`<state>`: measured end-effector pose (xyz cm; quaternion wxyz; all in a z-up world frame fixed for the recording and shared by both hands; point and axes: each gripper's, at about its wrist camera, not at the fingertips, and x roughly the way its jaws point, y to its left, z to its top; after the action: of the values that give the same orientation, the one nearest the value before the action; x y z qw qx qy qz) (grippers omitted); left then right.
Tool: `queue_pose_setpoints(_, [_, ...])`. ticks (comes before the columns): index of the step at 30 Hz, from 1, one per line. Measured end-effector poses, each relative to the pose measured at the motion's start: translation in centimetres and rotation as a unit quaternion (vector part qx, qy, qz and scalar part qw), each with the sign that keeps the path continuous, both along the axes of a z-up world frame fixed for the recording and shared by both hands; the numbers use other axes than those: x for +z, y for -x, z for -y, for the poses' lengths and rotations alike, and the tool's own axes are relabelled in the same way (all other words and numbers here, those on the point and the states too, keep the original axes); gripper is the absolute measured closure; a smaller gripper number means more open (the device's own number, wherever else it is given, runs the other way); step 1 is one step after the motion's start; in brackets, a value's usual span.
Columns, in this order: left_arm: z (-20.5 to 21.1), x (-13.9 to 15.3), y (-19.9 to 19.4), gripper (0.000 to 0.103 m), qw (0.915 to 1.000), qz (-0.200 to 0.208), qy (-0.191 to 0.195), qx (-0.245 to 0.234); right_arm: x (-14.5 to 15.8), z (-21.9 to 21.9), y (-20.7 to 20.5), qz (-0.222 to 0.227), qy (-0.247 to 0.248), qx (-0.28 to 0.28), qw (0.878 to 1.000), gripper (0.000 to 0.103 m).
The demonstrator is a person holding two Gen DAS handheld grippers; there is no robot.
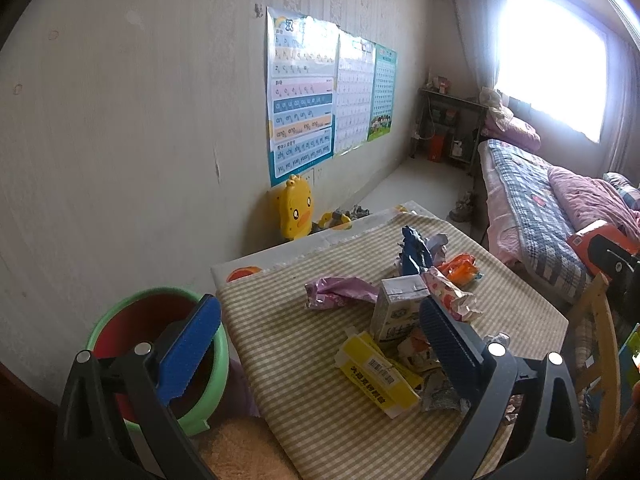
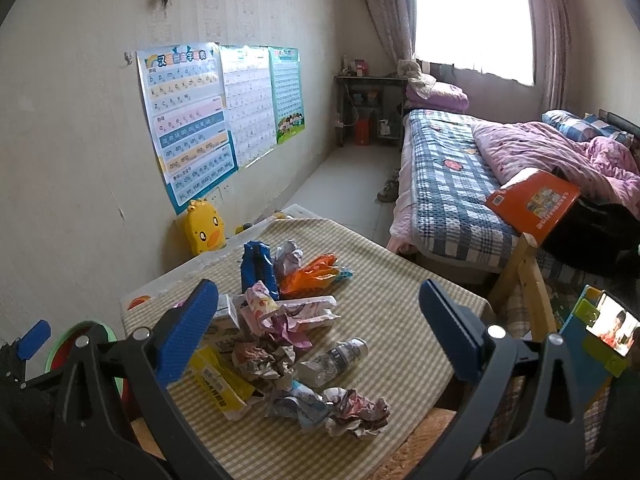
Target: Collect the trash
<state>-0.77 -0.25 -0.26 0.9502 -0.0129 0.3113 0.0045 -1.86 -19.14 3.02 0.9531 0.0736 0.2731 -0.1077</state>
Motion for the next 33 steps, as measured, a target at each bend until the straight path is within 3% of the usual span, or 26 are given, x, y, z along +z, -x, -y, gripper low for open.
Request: queue_pose_setpoints(33, [1.3,-1.4,-0.8,0.008,0.9996,-0.02,-0.016,-0.015,-2.1,0.9,-0.7,-0.025,-0.019,-0.004,1.0,0.004])
